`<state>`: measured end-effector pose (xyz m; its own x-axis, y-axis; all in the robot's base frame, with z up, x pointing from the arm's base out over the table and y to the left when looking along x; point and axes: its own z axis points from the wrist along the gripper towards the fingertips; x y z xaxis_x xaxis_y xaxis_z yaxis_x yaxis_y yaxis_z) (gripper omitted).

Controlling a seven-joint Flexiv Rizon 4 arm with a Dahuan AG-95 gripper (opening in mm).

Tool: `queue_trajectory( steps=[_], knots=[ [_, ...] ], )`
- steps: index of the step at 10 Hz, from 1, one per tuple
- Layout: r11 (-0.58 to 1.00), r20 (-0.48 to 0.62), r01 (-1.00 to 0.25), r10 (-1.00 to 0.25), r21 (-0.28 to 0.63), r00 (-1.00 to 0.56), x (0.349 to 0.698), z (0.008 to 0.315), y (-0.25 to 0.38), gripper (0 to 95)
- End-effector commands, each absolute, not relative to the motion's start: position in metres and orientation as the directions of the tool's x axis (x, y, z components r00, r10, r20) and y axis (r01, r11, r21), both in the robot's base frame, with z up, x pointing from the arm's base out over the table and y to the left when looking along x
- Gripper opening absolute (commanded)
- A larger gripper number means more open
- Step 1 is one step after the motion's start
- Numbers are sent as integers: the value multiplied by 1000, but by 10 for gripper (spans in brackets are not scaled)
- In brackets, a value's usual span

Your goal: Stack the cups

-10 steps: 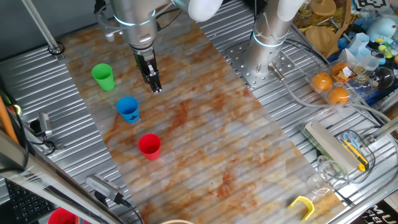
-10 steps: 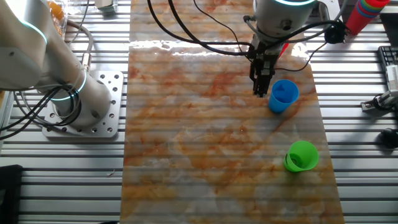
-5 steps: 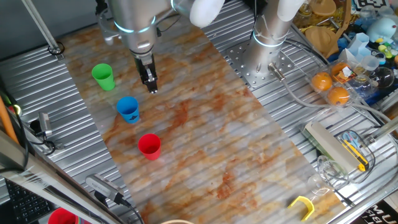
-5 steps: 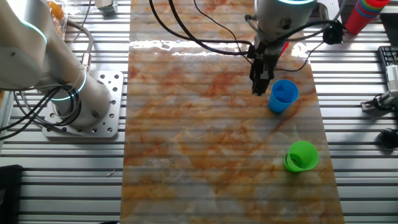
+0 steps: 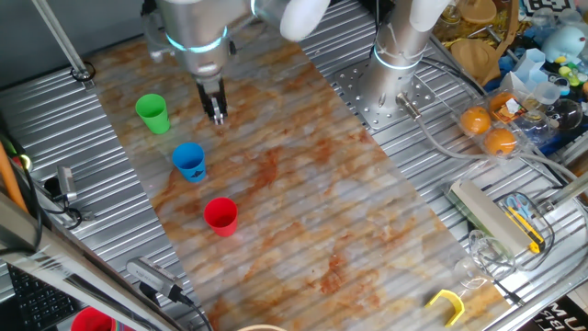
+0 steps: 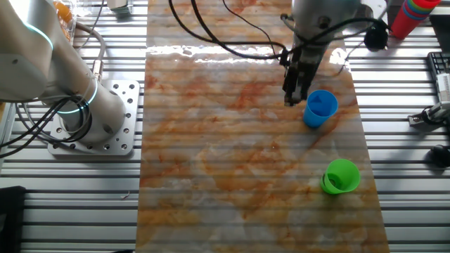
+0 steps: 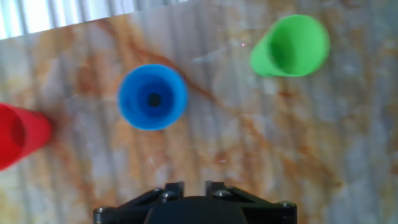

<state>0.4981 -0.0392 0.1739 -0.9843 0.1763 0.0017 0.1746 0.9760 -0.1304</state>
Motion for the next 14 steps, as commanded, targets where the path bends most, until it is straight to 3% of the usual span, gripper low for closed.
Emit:
queue_trajectory(
  steps=[1, 14],
  knots=[
    [986, -2, 116, 117, -118, -993, 506, 175, -56, 0],
    [995, -52, -6, -11, -103, -999, 559, 170, -65, 0]
  ],
)
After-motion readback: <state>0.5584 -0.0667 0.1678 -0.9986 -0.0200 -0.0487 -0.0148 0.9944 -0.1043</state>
